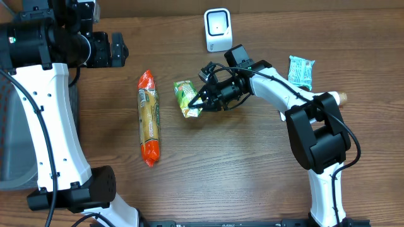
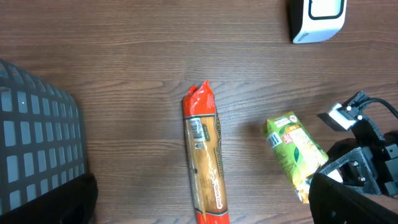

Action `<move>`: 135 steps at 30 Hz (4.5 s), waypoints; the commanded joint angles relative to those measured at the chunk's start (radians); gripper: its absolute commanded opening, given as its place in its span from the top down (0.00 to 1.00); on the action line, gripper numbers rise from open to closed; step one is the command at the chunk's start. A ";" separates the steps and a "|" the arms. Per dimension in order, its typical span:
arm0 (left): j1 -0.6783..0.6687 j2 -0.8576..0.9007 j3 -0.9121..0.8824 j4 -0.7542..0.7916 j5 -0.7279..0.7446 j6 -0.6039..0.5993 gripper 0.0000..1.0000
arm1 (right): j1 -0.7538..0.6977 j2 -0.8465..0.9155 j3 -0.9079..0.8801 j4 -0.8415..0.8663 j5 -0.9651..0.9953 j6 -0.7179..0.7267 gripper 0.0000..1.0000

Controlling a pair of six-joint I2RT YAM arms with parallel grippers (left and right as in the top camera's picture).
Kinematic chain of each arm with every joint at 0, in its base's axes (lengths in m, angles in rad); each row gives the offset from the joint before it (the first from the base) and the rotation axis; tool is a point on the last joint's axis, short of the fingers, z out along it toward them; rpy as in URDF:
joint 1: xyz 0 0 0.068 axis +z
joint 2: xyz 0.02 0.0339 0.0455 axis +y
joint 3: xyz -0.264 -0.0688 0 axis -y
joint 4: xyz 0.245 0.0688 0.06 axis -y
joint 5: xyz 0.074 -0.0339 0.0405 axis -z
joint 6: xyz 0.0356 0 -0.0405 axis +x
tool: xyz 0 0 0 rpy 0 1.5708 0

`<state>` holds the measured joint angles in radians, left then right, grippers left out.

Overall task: Scan the item barcode
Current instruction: 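Reach the right gripper to the green-yellow tea packet and grasp it, then lift the tea packet upright toward the scanner with the right gripper, then hold the tea packet's barcode in front of the scanner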

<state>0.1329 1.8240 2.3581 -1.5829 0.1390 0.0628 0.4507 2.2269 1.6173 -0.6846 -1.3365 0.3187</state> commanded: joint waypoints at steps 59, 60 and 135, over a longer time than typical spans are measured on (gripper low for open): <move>0.004 -0.013 0.016 0.001 0.008 0.020 0.00 | 0.238 0.031 0.136 -0.480 1.221 -0.288 0.18; 0.004 -0.013 0.016 0.001 0.008 0.020 0.00 | 0.238 0.035 0.136 -0.481 1.221 -0.288 0.20; 0.004 -0.013 0.016 0.001 0.008 0.020 0.00 | 0.079 -0.195 0.824 -0.383 1.939 -0.322 0.96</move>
<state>0.1329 1.8240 2.3581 -1.5829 0.1390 0.0628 0.5114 1.9839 2.4256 -1.1290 0.1764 0.0914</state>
